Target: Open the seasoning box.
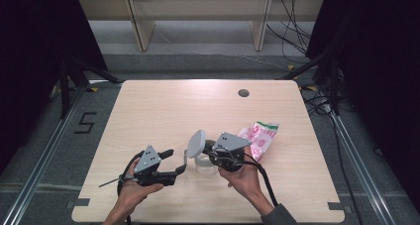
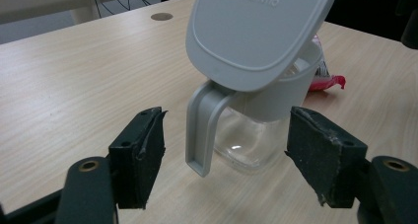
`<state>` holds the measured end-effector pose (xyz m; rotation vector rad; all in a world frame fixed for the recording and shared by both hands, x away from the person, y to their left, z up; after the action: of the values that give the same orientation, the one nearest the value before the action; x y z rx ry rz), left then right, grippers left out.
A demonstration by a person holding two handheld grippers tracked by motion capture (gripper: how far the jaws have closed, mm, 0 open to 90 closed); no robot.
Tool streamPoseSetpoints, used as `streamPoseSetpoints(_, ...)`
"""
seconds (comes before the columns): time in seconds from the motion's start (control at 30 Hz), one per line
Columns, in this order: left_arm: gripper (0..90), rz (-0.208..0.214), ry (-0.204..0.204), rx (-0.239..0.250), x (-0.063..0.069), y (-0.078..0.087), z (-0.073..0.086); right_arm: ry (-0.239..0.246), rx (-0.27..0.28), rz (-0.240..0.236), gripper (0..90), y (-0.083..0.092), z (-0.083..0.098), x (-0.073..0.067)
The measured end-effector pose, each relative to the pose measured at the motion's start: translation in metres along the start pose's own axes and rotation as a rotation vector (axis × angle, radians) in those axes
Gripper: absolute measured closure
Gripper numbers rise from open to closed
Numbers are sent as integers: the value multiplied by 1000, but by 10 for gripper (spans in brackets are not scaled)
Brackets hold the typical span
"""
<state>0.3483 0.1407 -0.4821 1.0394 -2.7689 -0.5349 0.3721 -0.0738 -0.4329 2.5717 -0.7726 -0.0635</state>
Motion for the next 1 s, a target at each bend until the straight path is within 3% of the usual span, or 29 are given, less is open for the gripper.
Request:
streamPoseSetpoints(0.23,291,-2,12,-3,0,1,6,15,6,-8,867,-7,-4,-7)
streamPoseSetpoints(0.43,284,7,14,-16,0,-3,10,-18,7,-22,861,-10,-3,-10)
streamPoseSetpoints(0.53,281,3,14,-26,0,-3,12,18,9,-23,856,-12,-4,-12)
streamPoseSetpoints(0.7,280,0,11,-26,-1,-2,12,16,5,-18,843,-7,-4,-9)
streamPoseSetpoints(0.77,274,6,21,-16,0,-2,13,-6,22,15,826,0,-3,-3)
streamPoseSetpoints(0.8,274,6,17,-14,0,-1,13,7,20,15,813,5,-2,1)
streamPoseSetpoints(0.87,269,-1,15,-22,0,0,14,-24,19,58,760,18,5,11)
streamPoseSetpoints(0.93,260,-3,13,-33,0,0,16,-89,19,120,676,32,18,23)
streamPoseSetpoints(0.97,258,-2,15,-31,1,0,17,-80,18,148,631,39,24,33)
streamPoseSetpoints(1.0,254,5,25,-30,2,-1,17,-135,3,155,599,47,32,38)
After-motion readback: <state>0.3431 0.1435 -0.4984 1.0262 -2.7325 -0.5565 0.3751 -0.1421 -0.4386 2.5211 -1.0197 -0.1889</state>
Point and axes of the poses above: each handheld gripper's, and its own axes: y roughly backward along the jaws, z roughly out of its underside, x roughly to its right, the point moved 3 cm from there along -y, roughly forward along the jaws, and after that the axes turned 3 degrees about -y, right-handed, at the moved point
